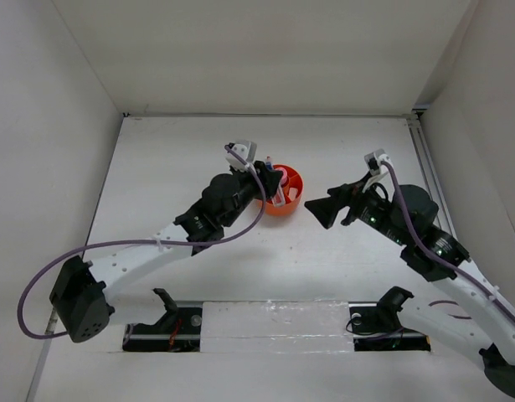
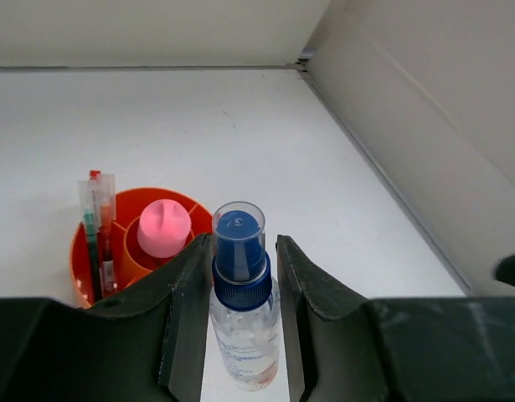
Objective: Sort the stationery into containers
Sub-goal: Place the stationery in the storage box.
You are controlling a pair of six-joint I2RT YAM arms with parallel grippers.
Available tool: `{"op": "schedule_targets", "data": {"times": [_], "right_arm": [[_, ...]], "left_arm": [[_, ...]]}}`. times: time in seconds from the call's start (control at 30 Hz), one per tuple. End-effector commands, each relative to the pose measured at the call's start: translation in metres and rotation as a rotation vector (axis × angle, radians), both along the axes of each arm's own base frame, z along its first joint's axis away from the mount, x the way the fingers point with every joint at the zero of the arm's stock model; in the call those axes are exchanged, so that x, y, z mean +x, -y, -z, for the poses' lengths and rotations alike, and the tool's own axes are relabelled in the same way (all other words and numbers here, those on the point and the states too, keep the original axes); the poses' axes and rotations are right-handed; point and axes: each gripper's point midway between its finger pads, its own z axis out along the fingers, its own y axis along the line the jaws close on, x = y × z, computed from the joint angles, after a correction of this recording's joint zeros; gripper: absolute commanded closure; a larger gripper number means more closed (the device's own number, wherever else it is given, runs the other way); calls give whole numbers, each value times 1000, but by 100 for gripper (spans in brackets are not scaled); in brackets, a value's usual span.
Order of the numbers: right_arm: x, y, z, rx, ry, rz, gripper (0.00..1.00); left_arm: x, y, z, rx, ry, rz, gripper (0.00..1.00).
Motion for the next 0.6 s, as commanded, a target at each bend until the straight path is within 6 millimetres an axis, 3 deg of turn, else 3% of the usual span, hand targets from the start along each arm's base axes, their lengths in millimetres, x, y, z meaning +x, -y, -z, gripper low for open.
{"op": "schedule_targets", "data": {"times": [0.0,0.07,0.23,0.43,0.57], "right_arm": [[0,18,13,-40,-35,75,0],[-4,21,9,-30,-23,75,0],[-9,28,11,-36,-28,85,0],[-9,28,11,-36,-28,85,0],[-10,26,11,-35,-29,76,0]], "left_arm": [[13,-10,-23,-18,152,-136,100],[10,0,-12,19,154,-150,100],[22,-9,6,29,149,-258,100],[32,-19,3,-10,177,-354,100],[42,-24,13,-7,177,-431,100]]}}
